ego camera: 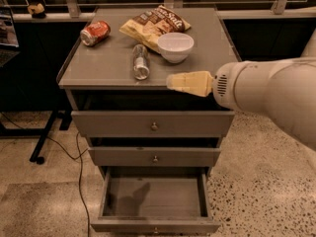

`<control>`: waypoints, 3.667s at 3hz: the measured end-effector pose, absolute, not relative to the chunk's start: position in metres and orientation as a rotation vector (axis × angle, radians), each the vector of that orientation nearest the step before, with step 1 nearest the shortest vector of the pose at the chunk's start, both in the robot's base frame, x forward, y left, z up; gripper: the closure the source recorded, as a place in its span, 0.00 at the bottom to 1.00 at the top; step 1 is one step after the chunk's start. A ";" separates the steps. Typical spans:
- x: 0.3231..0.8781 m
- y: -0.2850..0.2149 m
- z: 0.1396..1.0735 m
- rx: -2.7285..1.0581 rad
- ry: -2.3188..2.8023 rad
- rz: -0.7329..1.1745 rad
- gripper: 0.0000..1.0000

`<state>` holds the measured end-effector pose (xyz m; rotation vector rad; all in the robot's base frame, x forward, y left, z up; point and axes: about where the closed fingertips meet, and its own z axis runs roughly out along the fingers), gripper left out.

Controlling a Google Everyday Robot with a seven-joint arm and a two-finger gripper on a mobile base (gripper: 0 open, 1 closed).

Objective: Place redbull can into bottom drawer

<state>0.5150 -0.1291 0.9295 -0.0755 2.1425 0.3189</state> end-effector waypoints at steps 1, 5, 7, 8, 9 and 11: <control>0.541 -0.107 0.921 -0.053 2.163 0.370 0.00; 0.611 -0.048 0.939 -0.062 2.151 0.353 0.00; 0.644 -0.043 0.944 -0.130 2.168 0.494 0.00; 0.664 -0.028 0.950 -0.239 2.157 0.523 0.00; 0.684 -0.005 0.950 -0.302 2.143 0.523 0.00; 0.691 -0.001 0.944 -0.319 2.148 0.546 0.00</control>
Offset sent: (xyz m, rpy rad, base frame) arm 0.0885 0.0696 -0.0019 0.0682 0.0333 -0.0019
